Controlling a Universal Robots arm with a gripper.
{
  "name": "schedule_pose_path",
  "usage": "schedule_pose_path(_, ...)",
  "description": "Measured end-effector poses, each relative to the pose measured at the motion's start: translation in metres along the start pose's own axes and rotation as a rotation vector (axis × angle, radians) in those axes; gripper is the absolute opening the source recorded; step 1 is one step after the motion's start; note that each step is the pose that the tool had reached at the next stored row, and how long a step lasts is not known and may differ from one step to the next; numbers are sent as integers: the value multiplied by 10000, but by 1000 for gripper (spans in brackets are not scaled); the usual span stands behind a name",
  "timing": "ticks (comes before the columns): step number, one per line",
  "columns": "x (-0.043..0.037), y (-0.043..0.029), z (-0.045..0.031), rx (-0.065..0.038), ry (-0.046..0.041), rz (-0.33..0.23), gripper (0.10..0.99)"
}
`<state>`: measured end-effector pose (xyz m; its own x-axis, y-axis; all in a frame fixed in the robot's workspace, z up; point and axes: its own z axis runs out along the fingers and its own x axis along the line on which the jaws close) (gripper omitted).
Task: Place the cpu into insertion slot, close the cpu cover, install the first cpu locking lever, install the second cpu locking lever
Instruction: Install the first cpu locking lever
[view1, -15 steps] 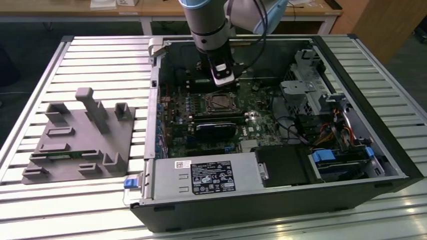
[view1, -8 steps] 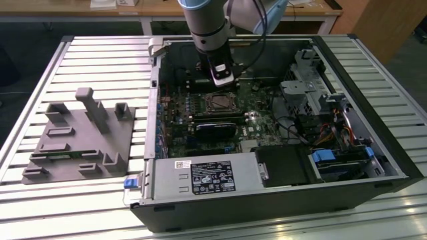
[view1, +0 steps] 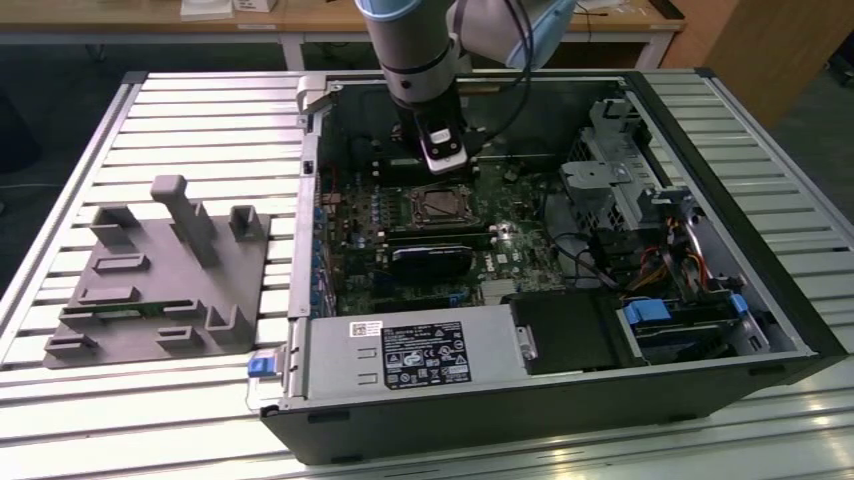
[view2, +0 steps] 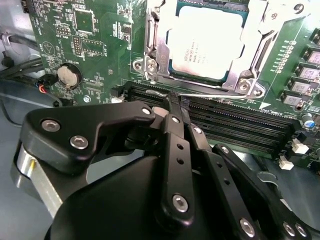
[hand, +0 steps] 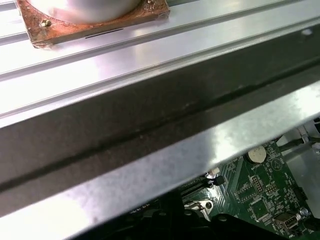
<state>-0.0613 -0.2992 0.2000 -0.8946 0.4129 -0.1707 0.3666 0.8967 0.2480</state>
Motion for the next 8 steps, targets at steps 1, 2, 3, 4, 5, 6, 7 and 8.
schedule_pose_path(1, 0, -1, 3, 2, -1, -1, 106)
schedule_pose_path(2, 1, -2, 6, 5, -2, -2, 106)
schedule_pose_path(3, 2, -4, 9, 7, -2, -2, 106)
schedule_pose_path(4, 2, -6, 13, 8, -3, -1, 106)
schedule_pose_path(5, 2, -8, 17, 9, -3, -1, 106)
schedule_pose_path(6, 2, -11, 21, 10, -4, -2, 106)
schedule_pose_path(7, 2, -13, 24, 11, -4, -3, 106)
schedule_pose_path(8, 2, -16, 28, 12, -5, -3, 106)
